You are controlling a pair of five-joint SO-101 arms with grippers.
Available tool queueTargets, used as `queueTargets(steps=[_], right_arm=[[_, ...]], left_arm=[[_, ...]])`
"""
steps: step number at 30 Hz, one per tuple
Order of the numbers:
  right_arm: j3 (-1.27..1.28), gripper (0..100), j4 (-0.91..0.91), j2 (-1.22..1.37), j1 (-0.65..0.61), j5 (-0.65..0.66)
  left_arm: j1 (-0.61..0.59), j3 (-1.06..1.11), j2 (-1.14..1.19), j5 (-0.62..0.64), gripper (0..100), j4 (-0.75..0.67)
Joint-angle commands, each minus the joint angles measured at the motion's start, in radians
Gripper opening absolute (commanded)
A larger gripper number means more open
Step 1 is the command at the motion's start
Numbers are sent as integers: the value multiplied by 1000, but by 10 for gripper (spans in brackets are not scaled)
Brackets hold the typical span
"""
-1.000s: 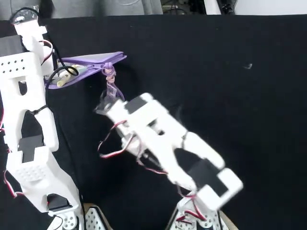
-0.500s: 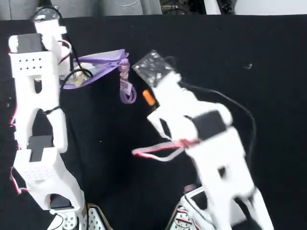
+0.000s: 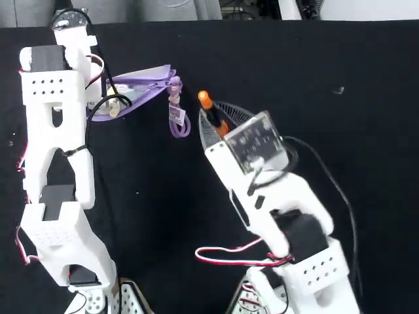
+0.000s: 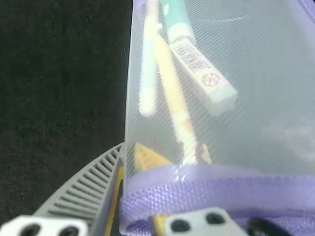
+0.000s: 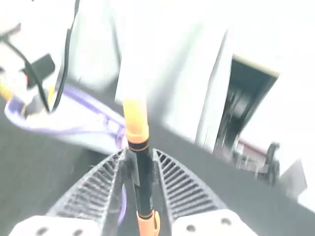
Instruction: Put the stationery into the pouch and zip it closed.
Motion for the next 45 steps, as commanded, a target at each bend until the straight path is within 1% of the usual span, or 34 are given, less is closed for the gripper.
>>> queueTargets(steps=[1,7,12,18,24,29,32,38,40,45], right_arm=[[156,11,-350,-91,-29,-8],[306,11,-641,-136,-152,0],[384,11,-835,-130,-192,-5],[516,11,-1128,-128,-241,-5],[555,11,-1249,-88,-265,-5],[558,11,-1410,70,-262,-5],[556,11,-1511,197,-261,-5],[552,11,-1758,466,-259,-5],[524,11,-1815,562,-255,-5],[406,11,-1923,805,-192,-6]], left_arm=[[38,-22,-5,18,29,0],[81,-22,-3,18,29,0],[81,-19,-3,18,29,0],[82,-5,-3,20,29,0],[84,-8,-3,20,29,-2],[84,-10,-3,21,29,-2],[84,-10,-3,44,30,-2],[84,-10,-3,46,30,-2],[84,-8,-3,46,30,-2],[84,-5,-3,46,30,-2]])
